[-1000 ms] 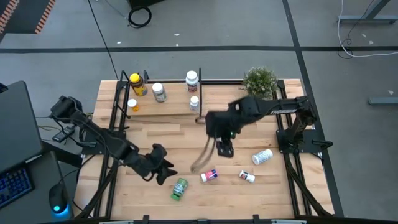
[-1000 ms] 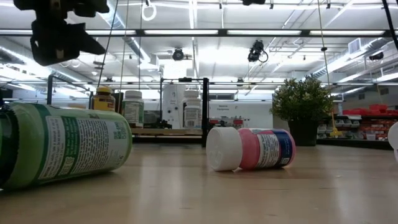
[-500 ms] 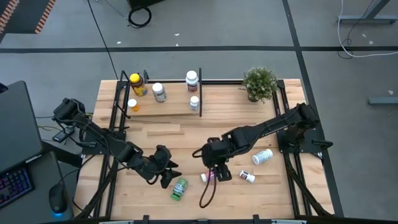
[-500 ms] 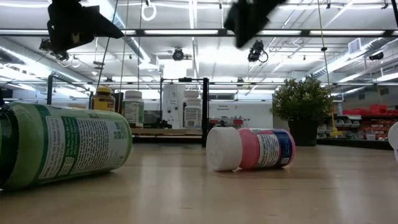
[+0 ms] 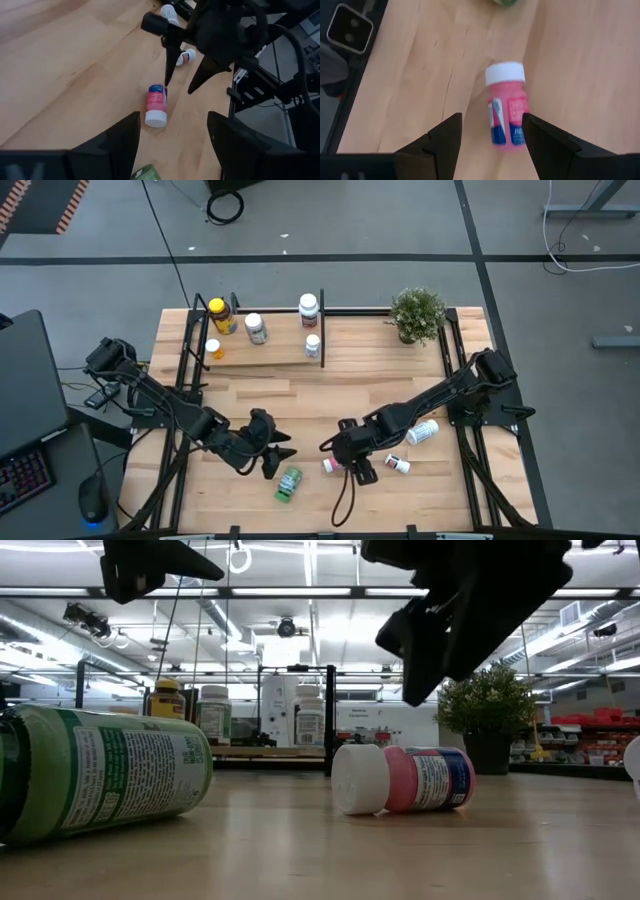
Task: Pick and place medicine bottles onto shelf by color
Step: Put the pink medicine bottle on the shelf
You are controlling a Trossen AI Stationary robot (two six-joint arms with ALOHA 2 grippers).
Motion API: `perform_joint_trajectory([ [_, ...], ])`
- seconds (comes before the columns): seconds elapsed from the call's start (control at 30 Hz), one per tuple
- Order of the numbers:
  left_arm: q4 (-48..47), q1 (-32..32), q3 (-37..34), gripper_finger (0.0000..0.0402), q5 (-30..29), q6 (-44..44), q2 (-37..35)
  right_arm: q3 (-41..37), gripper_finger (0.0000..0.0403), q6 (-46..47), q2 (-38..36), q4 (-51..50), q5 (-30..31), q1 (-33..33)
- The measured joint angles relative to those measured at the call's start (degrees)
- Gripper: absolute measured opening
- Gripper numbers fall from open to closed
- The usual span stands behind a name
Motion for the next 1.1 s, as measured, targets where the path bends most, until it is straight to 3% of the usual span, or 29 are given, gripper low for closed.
perform_joint_trajectory([
  [0.27,0.0,0.0,0.0,0.0237,-0.9,-0.3,0.0,-7.2,0.0216,-0.1,0.0,8.9,0.9,0.6],
  [0.5,0.0,0.0,0.0,0.0237,-3.2,-0.4,0.0,-9.3,0.022,-0.1,0.0,14.9,7.1,1.1],
  [1.1,0.0,0.0,0.0,0.0237,-5.3,1.1,-0.1,-18.6,0.0288,2.6,0.0,30.0,7.6,1.1],
])
